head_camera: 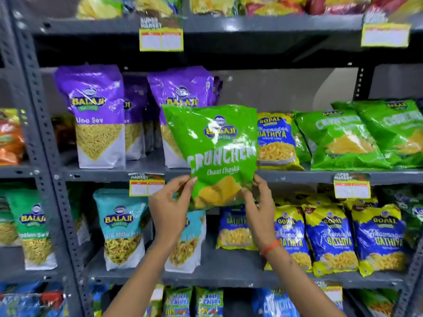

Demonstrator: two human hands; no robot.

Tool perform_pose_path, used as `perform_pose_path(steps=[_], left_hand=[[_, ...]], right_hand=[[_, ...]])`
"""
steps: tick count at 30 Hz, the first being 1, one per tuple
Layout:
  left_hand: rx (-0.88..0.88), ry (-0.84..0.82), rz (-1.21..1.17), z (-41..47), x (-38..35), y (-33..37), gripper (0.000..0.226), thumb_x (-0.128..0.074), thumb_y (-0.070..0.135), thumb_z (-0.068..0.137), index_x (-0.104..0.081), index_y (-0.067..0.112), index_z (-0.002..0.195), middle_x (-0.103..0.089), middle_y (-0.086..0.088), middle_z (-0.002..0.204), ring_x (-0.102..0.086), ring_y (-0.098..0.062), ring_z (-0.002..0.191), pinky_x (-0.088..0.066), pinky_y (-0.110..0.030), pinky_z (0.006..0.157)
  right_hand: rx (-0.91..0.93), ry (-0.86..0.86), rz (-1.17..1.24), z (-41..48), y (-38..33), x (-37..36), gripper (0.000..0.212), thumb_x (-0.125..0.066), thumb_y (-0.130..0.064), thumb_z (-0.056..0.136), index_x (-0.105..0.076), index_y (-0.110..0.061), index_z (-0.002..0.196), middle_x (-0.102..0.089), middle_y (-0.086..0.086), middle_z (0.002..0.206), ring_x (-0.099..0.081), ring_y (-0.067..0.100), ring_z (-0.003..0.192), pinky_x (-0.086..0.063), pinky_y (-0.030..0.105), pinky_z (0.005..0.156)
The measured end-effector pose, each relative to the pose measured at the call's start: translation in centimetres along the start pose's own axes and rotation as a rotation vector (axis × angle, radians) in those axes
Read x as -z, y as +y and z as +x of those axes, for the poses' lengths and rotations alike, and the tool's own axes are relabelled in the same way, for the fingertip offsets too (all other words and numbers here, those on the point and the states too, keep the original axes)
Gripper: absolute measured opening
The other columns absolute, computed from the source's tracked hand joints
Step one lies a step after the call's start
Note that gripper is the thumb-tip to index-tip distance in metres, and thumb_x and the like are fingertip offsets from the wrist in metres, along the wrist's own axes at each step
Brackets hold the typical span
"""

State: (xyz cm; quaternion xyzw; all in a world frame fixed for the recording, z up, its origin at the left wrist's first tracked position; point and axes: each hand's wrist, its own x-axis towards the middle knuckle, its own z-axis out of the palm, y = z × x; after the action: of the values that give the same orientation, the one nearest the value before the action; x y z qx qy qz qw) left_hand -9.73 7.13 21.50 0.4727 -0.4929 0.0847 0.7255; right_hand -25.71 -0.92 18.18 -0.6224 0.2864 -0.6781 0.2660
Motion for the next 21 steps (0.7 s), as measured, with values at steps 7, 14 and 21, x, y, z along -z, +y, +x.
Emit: perform_pose_path(steps=[7, 14, 21], left_hand=[[-0.227, 0.181, 0.058, 6.6, -3.9, 1.9, 0.024, -0.065, 0.028, 0.083, -0.074, 0.008, 0.091, -0.077, -0.009, 0.088, -0.07, -0.021, 0.079, -0.051, -0.031, 0.075], [-0.357, 0.216, 0.327, 8.3, -10.7, -0.3, 0.007, -0.069, 0.012, 0.081, -0.071, 0.009, 0.087, -0.077, -0.006, 0.089, -0.07, -0.024, 0.078, -0.045, -0.026, 0.07], [-0.407, 0.184, 0.375, 6.2, -14.2, -3.7, 0.021, -0.063, 0.024, 0.088, -0.06, 0.01, 0.102, -0.072, -0.008, 0.103, -0.06, -0.02, 0.097, -0.05, -0.034, 0.083]], right_hand=[[-0.034, -0.033, 0.112, 8.2, -2.7, -3.3, 0.036, -0.051, -0.006, 0.091, -0.049, -0.011, 0.126, -0.055, 0.004, 0.122, -0.05, 0.013, 0.11, -0.042, 0.012, 0.089], [-0.099, -0.111, -0.266, 14.1, 0.5, -5.0, 0.03, -0.048, -0.002, 0.085, -0.056, -0.005, 0.113, -0.062, 0.025, 0.107, -0.057, 0.039, 0.102, -0.047, 0.045, 0.087], [-0.033, -0.029, -0.45, 14.5, 1.2, -2.5, 0.032, -0.048, 0.001, 0.086, -0.053, 0.001, 0.117, -0.055, 0.026, 0.114, -0.057, 0.037, 0.104, -0.043, 0.038, 0.088]])
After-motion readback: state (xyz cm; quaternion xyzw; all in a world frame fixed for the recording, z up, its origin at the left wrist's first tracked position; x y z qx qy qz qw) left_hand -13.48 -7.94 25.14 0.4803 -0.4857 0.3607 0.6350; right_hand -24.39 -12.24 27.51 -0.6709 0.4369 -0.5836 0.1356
